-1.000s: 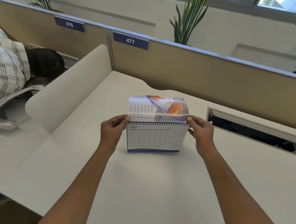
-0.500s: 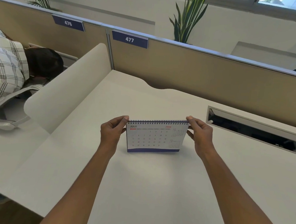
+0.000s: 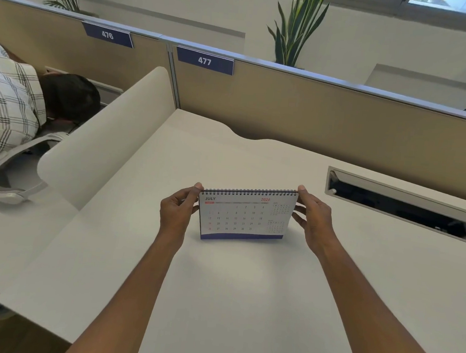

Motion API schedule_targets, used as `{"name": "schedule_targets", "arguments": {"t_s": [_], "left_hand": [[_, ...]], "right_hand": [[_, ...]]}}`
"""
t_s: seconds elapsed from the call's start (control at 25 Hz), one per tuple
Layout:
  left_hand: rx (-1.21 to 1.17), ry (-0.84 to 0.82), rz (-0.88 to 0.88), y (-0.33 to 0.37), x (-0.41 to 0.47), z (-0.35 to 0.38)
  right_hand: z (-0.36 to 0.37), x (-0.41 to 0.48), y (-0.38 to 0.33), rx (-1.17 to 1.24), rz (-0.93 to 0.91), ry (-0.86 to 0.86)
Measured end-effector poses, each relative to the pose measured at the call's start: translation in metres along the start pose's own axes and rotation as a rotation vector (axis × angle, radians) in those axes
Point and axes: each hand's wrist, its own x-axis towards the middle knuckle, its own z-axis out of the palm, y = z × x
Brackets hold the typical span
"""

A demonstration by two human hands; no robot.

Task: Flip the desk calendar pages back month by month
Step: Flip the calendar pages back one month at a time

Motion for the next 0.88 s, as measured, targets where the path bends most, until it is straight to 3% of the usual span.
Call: {"name": "schedule_targets", "arguments": {"t_s": [0.12,0.36,0.88], "left_hand": [[-0.007,0.04,-0.02,-0.008,-0.002,-0.004],[0.26,0.198,-0.06,-0.039,-0.017,-0.023],[0.314,0.159,-0.073,-0.066,-0.045,-0.025]], "right_hand": [[-0.005,0.003,0.013,0.012,0.002,0.054],[-0.021,0.001,0.047,-0.068,0.063,0.16],[-0.024,-0.019,0.081,-0.208,0.011,0.131]]}}
